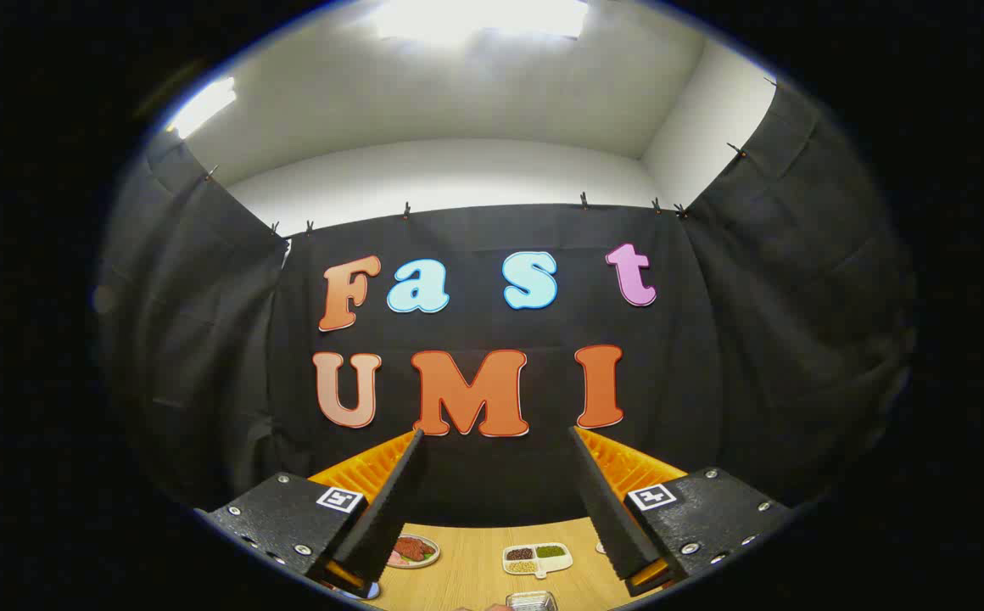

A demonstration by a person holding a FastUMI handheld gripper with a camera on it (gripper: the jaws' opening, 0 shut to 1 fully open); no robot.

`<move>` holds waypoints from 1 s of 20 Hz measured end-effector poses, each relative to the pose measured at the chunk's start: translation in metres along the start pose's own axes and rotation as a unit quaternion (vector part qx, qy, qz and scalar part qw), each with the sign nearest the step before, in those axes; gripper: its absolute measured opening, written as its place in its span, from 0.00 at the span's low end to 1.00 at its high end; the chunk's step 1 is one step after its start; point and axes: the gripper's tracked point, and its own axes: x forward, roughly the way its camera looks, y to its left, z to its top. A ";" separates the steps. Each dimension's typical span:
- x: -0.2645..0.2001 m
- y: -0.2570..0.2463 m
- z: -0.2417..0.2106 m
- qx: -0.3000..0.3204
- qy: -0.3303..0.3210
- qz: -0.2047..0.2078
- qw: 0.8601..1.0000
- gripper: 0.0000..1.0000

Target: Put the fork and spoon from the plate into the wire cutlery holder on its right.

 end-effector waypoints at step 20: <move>0.025 0.058 -0.029 -0.030 0.028 0.043 0.998 0.97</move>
